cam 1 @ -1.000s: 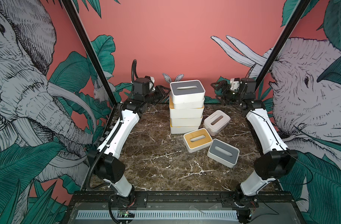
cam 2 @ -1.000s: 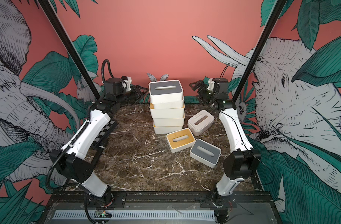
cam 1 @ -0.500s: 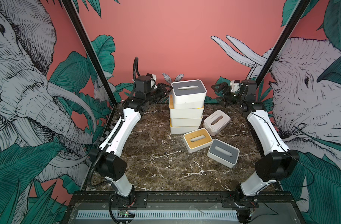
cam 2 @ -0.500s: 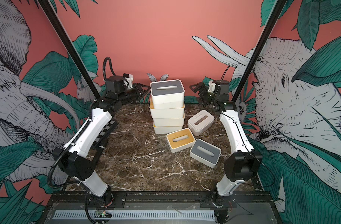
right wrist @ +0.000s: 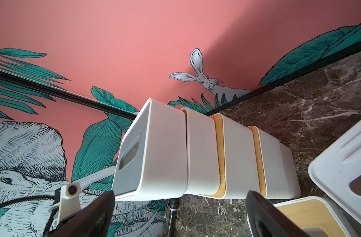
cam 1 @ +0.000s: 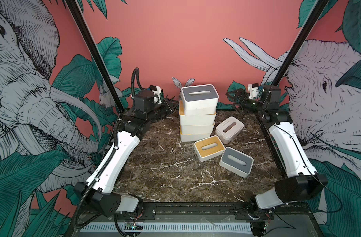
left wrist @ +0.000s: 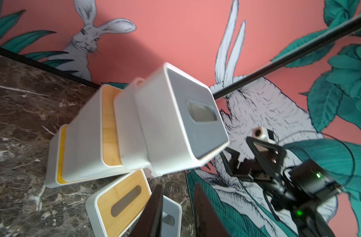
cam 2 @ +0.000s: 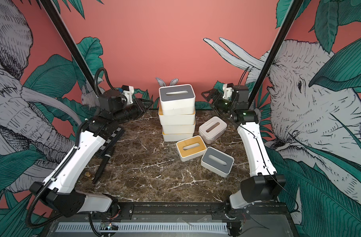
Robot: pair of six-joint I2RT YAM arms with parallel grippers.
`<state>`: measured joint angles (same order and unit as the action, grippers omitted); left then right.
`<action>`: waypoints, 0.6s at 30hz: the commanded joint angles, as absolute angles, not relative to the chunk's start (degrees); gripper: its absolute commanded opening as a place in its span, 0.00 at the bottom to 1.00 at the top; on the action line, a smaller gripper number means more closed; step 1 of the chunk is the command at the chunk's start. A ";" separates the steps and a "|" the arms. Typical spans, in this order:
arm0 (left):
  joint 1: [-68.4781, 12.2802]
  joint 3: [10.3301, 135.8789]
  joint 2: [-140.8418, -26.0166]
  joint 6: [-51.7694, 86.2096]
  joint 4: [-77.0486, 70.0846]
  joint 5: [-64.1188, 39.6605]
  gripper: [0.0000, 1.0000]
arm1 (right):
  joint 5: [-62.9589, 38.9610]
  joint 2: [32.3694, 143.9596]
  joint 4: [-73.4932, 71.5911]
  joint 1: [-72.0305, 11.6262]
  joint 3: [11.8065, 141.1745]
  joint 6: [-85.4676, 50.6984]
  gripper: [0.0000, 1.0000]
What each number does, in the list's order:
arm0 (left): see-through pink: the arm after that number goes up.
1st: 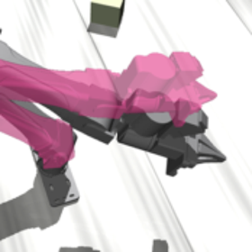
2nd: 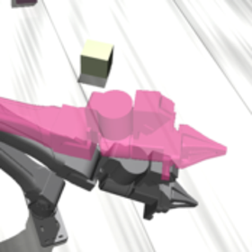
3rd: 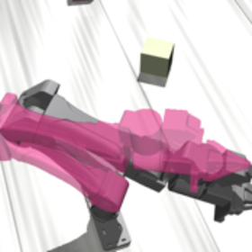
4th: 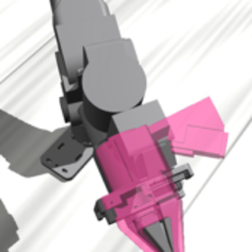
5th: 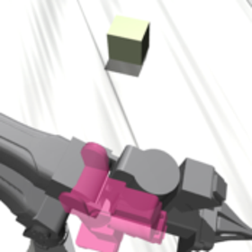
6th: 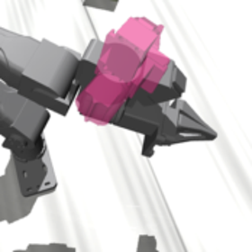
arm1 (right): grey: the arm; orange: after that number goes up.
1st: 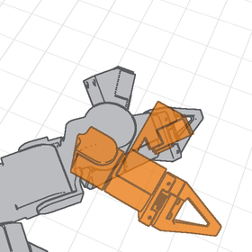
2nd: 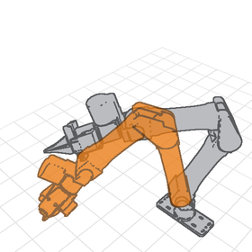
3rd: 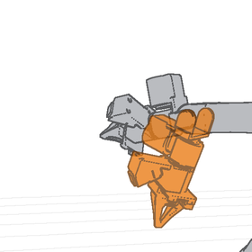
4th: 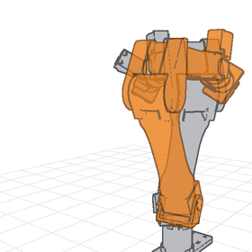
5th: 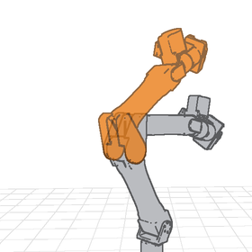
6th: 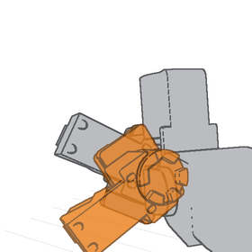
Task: Stack the tissue boxes
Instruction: Adjust the tissue box on the tissue box.
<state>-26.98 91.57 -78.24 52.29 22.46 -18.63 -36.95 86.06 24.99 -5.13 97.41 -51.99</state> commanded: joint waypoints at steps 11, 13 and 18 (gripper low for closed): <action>-34.63 89.80 -83.45 56.90 15.96 -16.76 0.17 | -37.88 82.57 26.42 -5.09 94.87 -48.65 0.99; -34.65 91.56 -84.32 56.30 16.31 -16.10 0.17 | -37.88 82.21 27.35 -5.06 94.75 -47.97 0.99; -34.28 95.55 -87.03 54.95 18.42 -14.55 0.17 | -38.06 81.05 29.04 -5.04 93.81 -46.46 0.99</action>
<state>-34.46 92.33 -87.18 55.72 18.33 -15.94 -37.17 82.91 28.64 -5.13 94.37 -48.51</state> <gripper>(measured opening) 0.171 0.992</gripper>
